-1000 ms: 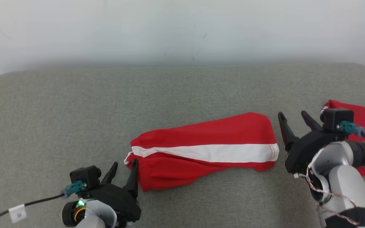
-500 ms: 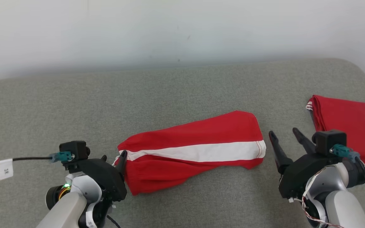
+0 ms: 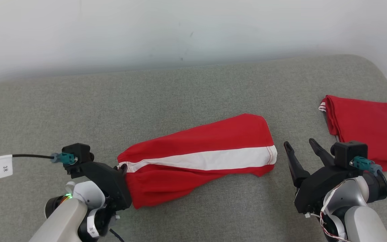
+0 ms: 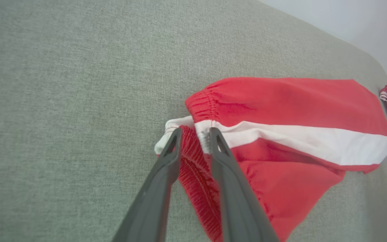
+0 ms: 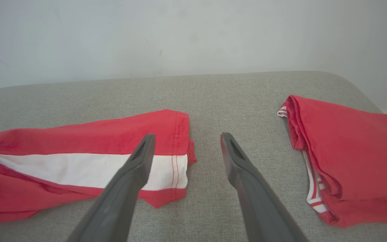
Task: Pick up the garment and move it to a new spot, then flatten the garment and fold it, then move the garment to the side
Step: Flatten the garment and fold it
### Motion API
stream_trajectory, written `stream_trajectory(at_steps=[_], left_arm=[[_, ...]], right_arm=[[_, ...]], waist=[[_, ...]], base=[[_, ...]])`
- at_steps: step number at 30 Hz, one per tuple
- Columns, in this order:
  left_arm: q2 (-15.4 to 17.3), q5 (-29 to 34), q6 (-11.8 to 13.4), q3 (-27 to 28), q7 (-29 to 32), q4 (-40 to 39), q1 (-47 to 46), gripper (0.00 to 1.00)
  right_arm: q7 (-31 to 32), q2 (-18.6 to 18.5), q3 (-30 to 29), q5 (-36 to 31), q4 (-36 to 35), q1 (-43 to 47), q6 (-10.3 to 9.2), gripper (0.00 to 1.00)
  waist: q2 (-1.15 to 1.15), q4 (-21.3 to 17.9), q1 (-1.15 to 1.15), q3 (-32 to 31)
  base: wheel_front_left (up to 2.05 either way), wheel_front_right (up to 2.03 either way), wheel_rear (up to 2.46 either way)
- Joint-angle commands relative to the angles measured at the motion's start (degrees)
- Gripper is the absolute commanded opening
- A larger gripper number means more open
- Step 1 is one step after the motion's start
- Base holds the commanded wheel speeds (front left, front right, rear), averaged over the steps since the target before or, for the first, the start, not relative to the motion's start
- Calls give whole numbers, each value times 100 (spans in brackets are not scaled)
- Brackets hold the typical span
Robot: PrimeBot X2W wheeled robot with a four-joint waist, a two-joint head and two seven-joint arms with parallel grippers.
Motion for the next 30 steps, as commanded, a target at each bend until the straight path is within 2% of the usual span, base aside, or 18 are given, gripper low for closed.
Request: stream_trajectory(at_steps=[1, 2, 3, 10, 14, 18, 25, 26, 27, 28, 30], left_arm=[[19, -67, -1, -10, 38, -45, 32, 29], [15, -75, 3, -10, 71, -74, 43, 12], [13, -89, -1, -8, 97, -100, 52, 0], [129, -196, -47, 138, 16, -301, 126, 0], [269, -329, -160, 282, 7, -462, 169, 0], [275, -470, -256, 376, 50, -533, 209, 0], [274, -422, -218, 366, 25, -571, 108, 0], [271, -412, -220, 360, 17, -574, 92, 0], [266, -403, -222, 354, 12, -576, 80, 0], [266, -403, -222, 354, 12, -576, 80, 0], [252, -392, -225, 346, 11, -570, 64, 0]], right_arm=[[-11, 27, -6, 48, -15, -5, -15, 100], [-10, 30, -7, 50, -13, -5, -15, 100], [-5, 34, -7, 55, -10, -6, -15, 100], [298, -52, 57, -33, 163, -121, -15, 100], [801, -147, 52, -141, 562, -338, -15, 100], [1118, -161, 52, -153, 1027, -582, -15, 100], [1125, -103, 332, 72, 1606, -1002, -15, 100], [1102, -99, 370, 86, 1678, -1044, -15, 99], [1100, -101, 398, 80, 1764, -1083, -15, 91], [1100, -101, 398, 80, 1764, -1083, -15, 91], [1040, -95, 436, 74, 1896, -1170, -15, 76]], waist=[[0, 2, 0, 5], [0, 5, 0, 8], [0, 8, 0, 11], [0, 52, 0, 33], [0, 74, 0, 59], [0, 136, 0, 111], [0, 187, 0, 231], [0, 193, 0, 244], [0, 200, 0, 254], [0, 200, 0, 254], [0, 219, 0, 263]], base=[[0, 0, 0], [0, 0, 0], [0, 0, 0], [0, 0, 0], [0, 0, 0], [0, 0, 0], [0, 0, 0], [0, 0, 0], [0, 0, 0], [0, 0, 0], [0, 0, 0]])
